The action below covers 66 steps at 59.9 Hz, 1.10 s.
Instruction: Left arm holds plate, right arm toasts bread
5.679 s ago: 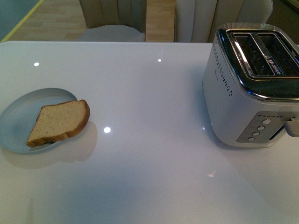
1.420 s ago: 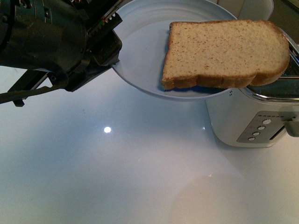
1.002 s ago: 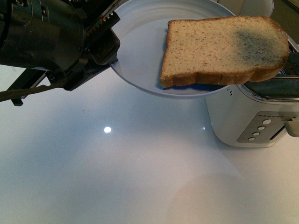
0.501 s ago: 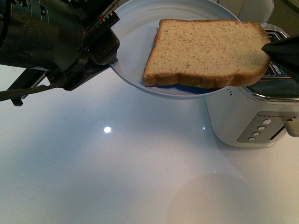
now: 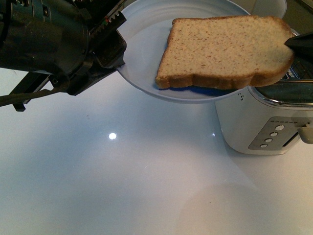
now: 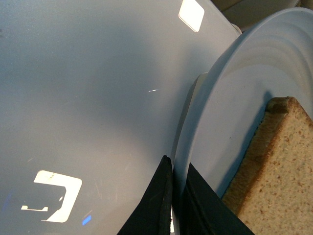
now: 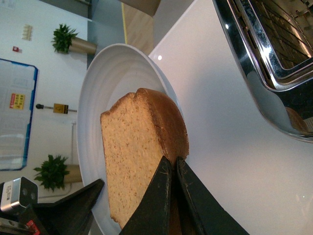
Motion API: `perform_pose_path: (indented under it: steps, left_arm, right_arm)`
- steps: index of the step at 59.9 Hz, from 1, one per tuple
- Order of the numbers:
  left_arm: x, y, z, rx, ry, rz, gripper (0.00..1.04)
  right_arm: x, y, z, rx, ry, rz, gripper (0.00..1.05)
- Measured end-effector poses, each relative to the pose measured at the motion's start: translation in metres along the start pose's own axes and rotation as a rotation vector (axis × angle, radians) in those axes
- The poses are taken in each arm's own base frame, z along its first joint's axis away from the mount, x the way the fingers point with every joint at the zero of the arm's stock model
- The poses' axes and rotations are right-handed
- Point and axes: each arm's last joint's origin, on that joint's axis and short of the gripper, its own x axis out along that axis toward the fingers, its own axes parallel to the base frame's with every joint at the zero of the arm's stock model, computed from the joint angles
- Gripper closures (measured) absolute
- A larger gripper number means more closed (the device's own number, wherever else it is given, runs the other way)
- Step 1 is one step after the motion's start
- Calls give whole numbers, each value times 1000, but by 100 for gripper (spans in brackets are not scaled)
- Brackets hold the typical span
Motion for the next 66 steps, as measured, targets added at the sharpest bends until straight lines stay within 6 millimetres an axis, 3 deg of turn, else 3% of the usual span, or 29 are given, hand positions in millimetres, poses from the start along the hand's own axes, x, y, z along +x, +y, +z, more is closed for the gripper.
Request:
perform_pose_path:
  steps: [15, 27, 42, 54, 66]
  left_arm:
    - [0, 0, 0, 0, 0, 0, 102]
    - [0, 0, 0, 0, 0, 0, 102]
    - [0, 0, 0, 0, 0, 0, 102]
    - [0, 0, 0, 1, 1, -1, 102]
    - [0, 0, 0, 2, 1, 0, 102]
  right_arm:
    - [-17, 9, 13, 0, -51, 31, 103]
    - [-35, 27, 34, -58, -120, 59, 103]
    - [-64, 75, 81, -259, -243, 53, 103]
    - [-77, 102, 105, -524, -302, -127, 103]
    - [-66, 109, 113, -726, -269, -310, 103]
